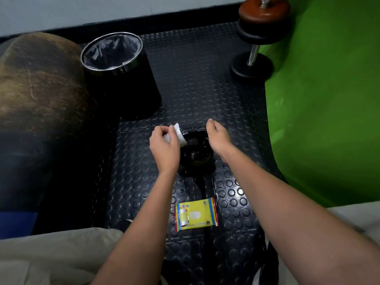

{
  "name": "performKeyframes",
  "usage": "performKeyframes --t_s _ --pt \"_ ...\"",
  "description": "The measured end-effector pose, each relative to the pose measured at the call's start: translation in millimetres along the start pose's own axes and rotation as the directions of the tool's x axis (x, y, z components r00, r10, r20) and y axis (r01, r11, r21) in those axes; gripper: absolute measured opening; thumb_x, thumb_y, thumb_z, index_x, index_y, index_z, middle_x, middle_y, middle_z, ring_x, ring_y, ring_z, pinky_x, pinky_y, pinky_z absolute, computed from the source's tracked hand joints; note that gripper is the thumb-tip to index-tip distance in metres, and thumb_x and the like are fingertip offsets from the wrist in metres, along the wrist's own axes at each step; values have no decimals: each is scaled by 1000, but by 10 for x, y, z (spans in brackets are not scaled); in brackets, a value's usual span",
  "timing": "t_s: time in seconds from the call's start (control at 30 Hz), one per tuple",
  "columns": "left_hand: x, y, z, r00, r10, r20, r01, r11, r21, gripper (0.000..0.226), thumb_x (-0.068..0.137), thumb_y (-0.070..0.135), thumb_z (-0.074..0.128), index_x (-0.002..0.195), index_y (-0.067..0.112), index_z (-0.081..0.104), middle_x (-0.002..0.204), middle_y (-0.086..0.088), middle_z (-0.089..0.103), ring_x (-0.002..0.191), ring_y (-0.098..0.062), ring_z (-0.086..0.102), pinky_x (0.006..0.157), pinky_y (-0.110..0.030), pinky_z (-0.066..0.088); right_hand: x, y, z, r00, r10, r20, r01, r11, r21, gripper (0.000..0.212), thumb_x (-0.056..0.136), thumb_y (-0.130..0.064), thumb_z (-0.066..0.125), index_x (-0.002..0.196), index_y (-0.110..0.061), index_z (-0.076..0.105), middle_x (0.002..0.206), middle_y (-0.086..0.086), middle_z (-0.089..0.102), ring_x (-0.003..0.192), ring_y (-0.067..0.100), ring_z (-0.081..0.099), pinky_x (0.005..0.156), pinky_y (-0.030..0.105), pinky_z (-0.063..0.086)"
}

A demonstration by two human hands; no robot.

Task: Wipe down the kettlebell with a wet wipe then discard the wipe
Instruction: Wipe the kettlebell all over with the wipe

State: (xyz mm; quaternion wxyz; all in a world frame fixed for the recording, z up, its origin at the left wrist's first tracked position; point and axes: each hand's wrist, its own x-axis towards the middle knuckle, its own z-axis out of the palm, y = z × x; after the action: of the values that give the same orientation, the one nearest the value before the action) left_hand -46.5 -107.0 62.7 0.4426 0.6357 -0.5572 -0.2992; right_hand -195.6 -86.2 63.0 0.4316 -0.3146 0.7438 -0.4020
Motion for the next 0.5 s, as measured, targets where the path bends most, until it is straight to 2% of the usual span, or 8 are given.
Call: performKeyframes --t_s 0.07,0.13,0.17,0.27,0.33,0.4,0.43,0.5 --pt "25 -71 34 999 -41 12 41 999 1 25 102 38 46 91 20 59 94 5 64 95 -19 60 83 -37 51 -14 -15 4 1000 5 3 -5 1000 6 54 97 -60 29 121 -22 59 124 -5 61 120 21 53 108 46 41" --pt "58 -131 69 994 -108 30 108 994 -1 32 105 37 38 88 18 57 91 2 62 91 -21 59 82 -39 48 -13 -13 -2 1000 17 -1 -17 1000 3 59 100 -59 29 141 -24 51 143 -4 53 131 21 47 113 44 36" --pt "77 -139 77 988 -149 46 149 989 3 35 105 37 35 85 18 57 88 3 61 88 -21 58 81 -40 47 -6 -6 -9 1000 14 1 -14 1000 5 57 101 -57 29 143 -23 50 142 -6 52 131 20 46 112 42 35" --pt "151 -115 56 946 -299 126 306 951 -37 39 104 34 32 76 21 56 79 6 56 79 -21 52 70 -36 43 10 10 -25 1000 -15 10 15 1000 14 50 104 -52 30 135 -22 55 117 -9 55 115 16 50 100 35 37" --pt "201 -84 18 906 -378 189 390 921 -26 39 104 34 33 76 16 53 77 6 54 77 -16 49 66 -29 38 7 10 -15 1000 -16 7 16 1000 20 50 104 -52 29 132 -22 57 118 -9 56 115 17 51 99 36 38" --pt "243 -26 -28 919 -314 238 294 949 116 48 106 40 30 75 12 54 76 6 55 76 -14 51 76 -30 39 6 5 -11 1000 -10 2 10 1000 18 53 103 -53 29 137 -22 55 130 -6 57 122 19 51 103 37 38" --pt "253 17 -33 936 -234 262 175 957 231 53 107 41 27 71 12 52 72 4 56 74 -14 52 84 -34 39 7 7 -14 1000 -3 -1 3 1000 19 53 103 -53 29 138 -22 54 134 -5 57 124 19 50 105 38 38" --pt "260 112 -18 947 -57 317 -73 920 385 54 107 36 25 61 14 43 65 0 55 68 -18 53 94 -39 37 7 9 -8 1000 -7 -12 7 1000 23 49 104 -52 30 130 -21 58 125 -5 60 119 19 53 100 35 39"
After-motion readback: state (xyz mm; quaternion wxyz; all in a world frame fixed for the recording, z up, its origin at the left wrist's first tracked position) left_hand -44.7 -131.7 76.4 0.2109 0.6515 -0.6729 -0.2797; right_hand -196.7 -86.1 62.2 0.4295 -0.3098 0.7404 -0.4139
